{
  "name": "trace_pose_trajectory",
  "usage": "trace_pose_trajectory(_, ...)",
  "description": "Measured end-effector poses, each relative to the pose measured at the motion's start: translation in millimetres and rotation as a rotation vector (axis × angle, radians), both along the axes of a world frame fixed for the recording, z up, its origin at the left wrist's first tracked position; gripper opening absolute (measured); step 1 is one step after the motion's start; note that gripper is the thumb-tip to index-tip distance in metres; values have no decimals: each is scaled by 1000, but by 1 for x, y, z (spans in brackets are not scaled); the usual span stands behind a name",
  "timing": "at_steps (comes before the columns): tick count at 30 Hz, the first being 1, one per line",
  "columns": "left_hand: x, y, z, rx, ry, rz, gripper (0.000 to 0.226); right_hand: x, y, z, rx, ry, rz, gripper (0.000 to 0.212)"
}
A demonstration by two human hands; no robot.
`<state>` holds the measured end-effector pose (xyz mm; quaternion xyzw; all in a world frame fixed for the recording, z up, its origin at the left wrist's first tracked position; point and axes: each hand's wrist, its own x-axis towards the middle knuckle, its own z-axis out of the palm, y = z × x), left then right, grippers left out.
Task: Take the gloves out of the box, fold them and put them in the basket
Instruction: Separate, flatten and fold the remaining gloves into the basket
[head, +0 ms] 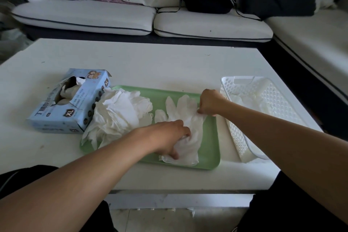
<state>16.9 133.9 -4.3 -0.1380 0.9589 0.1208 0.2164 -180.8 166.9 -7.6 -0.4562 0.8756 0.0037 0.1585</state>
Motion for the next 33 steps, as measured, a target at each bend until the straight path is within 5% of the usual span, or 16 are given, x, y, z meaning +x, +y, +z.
trace_pose_trajectory(12, 1, 1, 4, -41, -24, -56, 78, 9, 14, 19, 108, 150, 74, 29)
trace_pose_trajectory(18, 14, -14, 15, 23, 169, 74, 57, 35, 23, 43, -109, 256, 224, 14)
trace_pose_trajectory(20, 22, -19, 22, 11, 193, 148, 28, 49, 36, 51, -27, 137, 372, 14)
trace_pose_trajectory(23, 35, -20, 21, -20, 151, 216, 28, 65, 59, 43, 163, -183, 534, 17)
trace_pose_trajectory(27, 49, -10, 8, -8, 86, 280, 30, 62, 68, 21, 106, -257, 667, 23)
trace_pose_trajectory(33, 58, 4, -9, 277, 291, 625, 42, 52, 83, 0, -63, -242, 721, 40)
